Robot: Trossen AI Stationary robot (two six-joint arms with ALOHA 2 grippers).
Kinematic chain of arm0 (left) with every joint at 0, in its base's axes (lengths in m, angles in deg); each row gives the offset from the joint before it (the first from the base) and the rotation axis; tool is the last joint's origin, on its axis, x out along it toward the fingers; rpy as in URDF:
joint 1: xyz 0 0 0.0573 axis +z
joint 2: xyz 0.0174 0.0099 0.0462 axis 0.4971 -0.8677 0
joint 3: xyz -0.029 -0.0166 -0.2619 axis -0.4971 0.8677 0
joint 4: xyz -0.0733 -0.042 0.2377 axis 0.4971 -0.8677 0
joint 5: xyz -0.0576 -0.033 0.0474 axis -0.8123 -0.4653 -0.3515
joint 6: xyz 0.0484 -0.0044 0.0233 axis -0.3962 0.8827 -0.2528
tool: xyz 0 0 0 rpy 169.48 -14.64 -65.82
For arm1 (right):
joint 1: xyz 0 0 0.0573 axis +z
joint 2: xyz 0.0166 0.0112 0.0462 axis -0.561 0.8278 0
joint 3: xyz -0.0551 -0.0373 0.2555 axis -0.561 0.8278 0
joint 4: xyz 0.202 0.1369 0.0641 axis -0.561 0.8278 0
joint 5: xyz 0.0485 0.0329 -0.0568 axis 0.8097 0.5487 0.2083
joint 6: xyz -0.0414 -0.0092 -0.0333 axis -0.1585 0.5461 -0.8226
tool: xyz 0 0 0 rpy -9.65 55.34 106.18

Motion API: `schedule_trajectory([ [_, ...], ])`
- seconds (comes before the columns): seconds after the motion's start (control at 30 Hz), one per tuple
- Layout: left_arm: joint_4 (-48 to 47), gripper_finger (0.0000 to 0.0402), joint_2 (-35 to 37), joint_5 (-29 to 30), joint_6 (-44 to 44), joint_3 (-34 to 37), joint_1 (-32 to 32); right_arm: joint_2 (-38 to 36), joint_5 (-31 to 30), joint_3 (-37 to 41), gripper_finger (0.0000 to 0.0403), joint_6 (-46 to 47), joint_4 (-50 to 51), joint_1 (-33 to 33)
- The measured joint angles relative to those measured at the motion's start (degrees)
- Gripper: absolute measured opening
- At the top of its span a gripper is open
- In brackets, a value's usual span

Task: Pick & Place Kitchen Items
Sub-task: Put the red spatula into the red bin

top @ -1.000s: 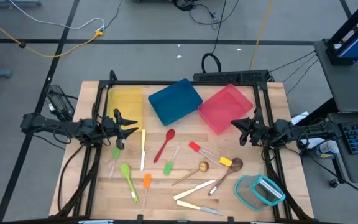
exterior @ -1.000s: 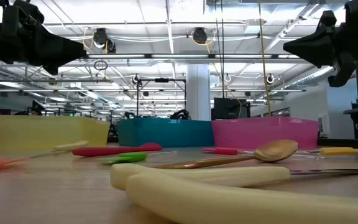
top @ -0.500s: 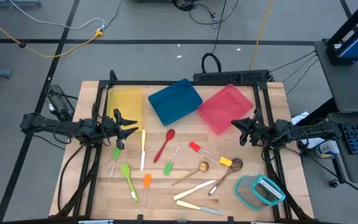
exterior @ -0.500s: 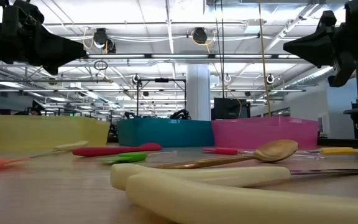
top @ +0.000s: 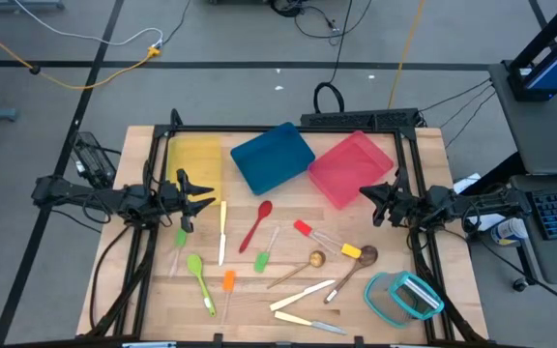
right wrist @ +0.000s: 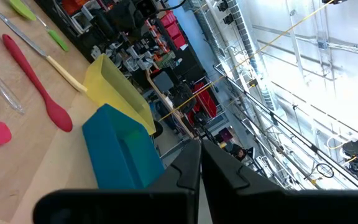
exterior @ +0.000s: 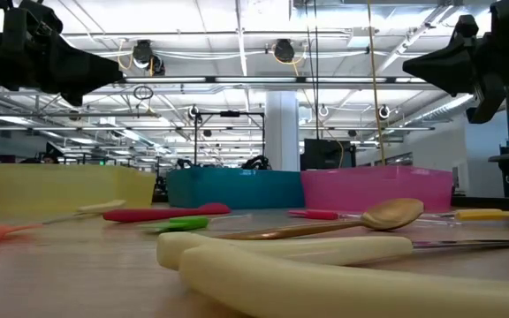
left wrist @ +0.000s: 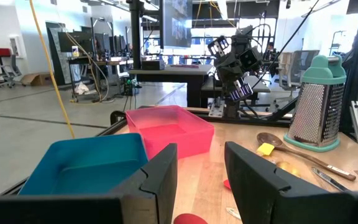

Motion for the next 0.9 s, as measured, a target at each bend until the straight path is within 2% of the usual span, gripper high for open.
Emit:
schedule_trajectory([
  [0.27, 0.0, 0.0136, 0.0, 0.0, 0.0, 0.0, 0.0, 0.0, -0.1, 0.0, 0.0009, 2.9, -9.9, 0.0],
  [0.9, 0.0, 0.0136, 0.0, 0.0, 0.0, 0.0, 0.0, 0.0, -0.2, 0.0, 0.0009, -0.1, -13.8, 0.0],
])
